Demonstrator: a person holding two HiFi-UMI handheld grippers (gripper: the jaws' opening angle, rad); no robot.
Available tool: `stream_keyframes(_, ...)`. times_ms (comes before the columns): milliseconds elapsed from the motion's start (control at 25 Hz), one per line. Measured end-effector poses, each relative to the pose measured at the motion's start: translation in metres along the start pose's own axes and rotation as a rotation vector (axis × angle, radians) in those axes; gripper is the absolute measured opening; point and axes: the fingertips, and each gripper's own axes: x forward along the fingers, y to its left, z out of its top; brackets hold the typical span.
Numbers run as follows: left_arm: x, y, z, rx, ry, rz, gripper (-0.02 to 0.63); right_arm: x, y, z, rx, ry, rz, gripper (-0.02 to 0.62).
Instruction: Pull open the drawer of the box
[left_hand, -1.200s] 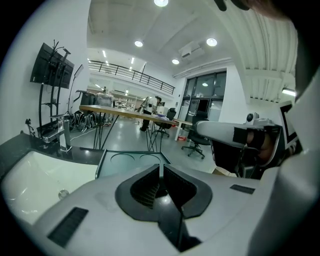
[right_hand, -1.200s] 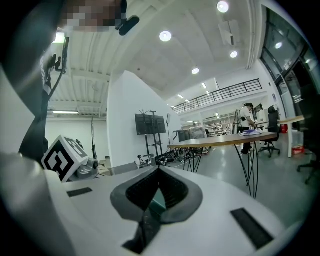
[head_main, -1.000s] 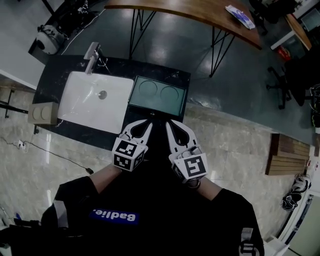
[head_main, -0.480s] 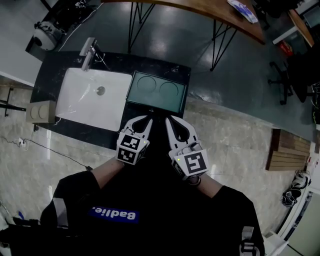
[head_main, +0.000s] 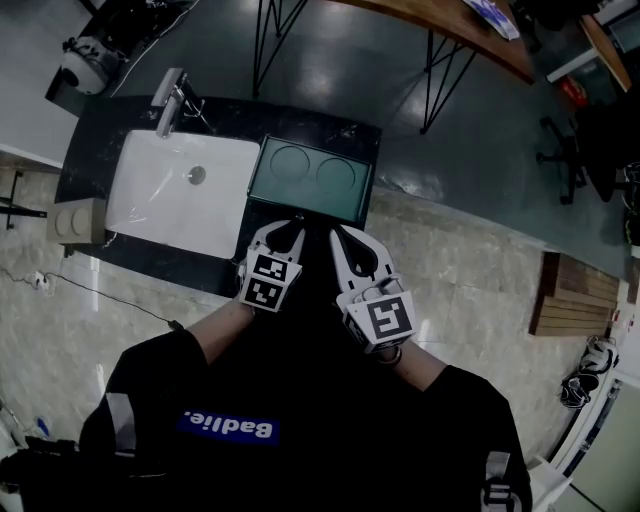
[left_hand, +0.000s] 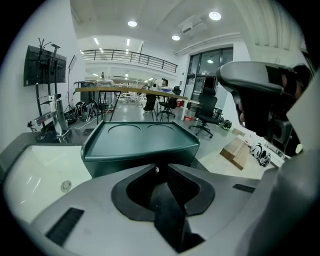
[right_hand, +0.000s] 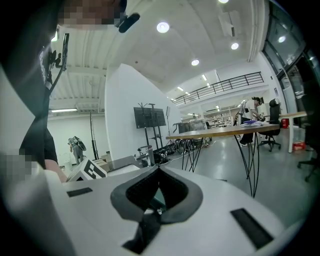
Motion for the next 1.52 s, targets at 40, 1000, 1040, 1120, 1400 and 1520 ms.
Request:
stream_keyframes(40, 0.004, 0.002, -0.002, -0.005, 0.006, 0.007, 0.046, 0.001, -0.001, -0.002, 0.006, 0.018, 0.002, 0.000)
stream_keyframes(1000, 0.047, 0.010, -0.023, -0.038, 0.076, 0.091, 0.078, 0.032, -0.059, -0.031, -0.078, 0.130, -0.080, 0.000)
stream_keyframes(1040, 0.048, 0.010, -0.024, -0.042, 0.074, 0.094, 0.078, 0.034, -0.064, -0.035, -0.082, 0.133, -0.085, 0.000)
stream_keyframes(1120, 0.048, 0.012, -0.025, -0.051, 0.071, 0.104, 0.078, 0.040, -0.072, -0.038, -0.081, 0.139, -0.096, 0.000)
stream_keyframes(1400, 0.053, 0.018, -0.025, -0.087, 0.055, 0.128, 0.077, 0.060, -0.100, -0.047, -0.101, 0.162, -0.125, 0.000)
stream_keyframes(1520, 0.053, 0.018, -0.028, -0.097, 0.063, 0.130, 0.077, 0.067, -0.106, -0.055, -0.107, 0.184, -0.121, 0.000)
